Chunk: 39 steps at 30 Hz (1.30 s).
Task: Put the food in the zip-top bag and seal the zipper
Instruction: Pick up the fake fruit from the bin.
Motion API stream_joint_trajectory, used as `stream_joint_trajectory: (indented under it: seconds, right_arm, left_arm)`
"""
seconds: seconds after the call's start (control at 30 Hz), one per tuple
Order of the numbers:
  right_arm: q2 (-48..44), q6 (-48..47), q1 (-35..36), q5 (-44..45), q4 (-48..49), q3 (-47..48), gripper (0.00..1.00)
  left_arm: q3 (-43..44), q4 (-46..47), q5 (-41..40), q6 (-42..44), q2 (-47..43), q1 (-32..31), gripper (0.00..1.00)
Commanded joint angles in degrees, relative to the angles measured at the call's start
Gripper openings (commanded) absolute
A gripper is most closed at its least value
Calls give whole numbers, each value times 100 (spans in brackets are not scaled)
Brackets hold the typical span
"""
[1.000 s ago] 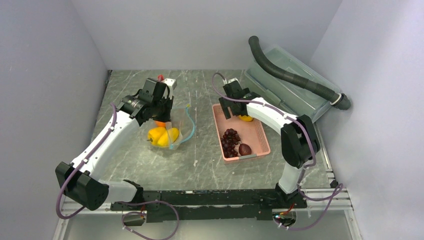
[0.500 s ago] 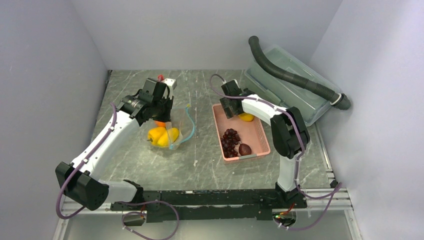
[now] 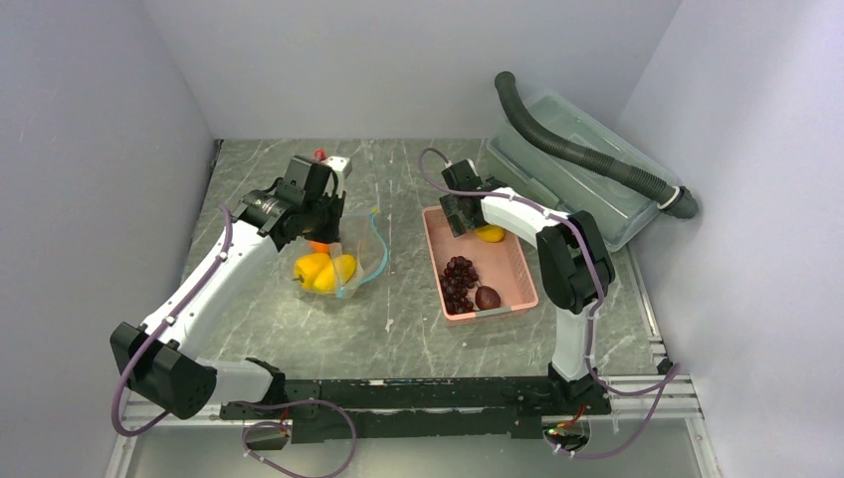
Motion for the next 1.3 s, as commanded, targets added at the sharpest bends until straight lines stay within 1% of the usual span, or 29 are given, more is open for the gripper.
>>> stream_joint_trajectory:
  seconds: [0.0,0.13,0.57,0.77,0.87,1.07,1.2,1.27]
  right_arm:
    - [-193,157,-4,-18,-118,17,96]
    - [-234,185,-4,34,-123,-56,95]
    - [-234,360,49,142,-256,-92,89]
    - [-234,408,67,144,-244,-77,82]
    - [-210,418,73,86,-276,-16,76]
    - [-241,434,93,-27,-334,46,52]
    - [-457,467,106,-25,-332,-6,44]
    - [-612,486,115,-27,-369,-28,41]
  left_arm:
    - [-36,140,-11,110,-125,16,0]
    - [-38,141,5,114,-130,9,0]
    - [-69,148,15,106,-170,9,0]
    - [-71,143,19,100,-180,9,0]
    - [-70,143,22,106,-179,9,0]
    - [-70,149,24,106,-177,9,0]
    - [-71,144,24,106,-170,9,0]
    - [-57,147,24,106,-178,9,0]
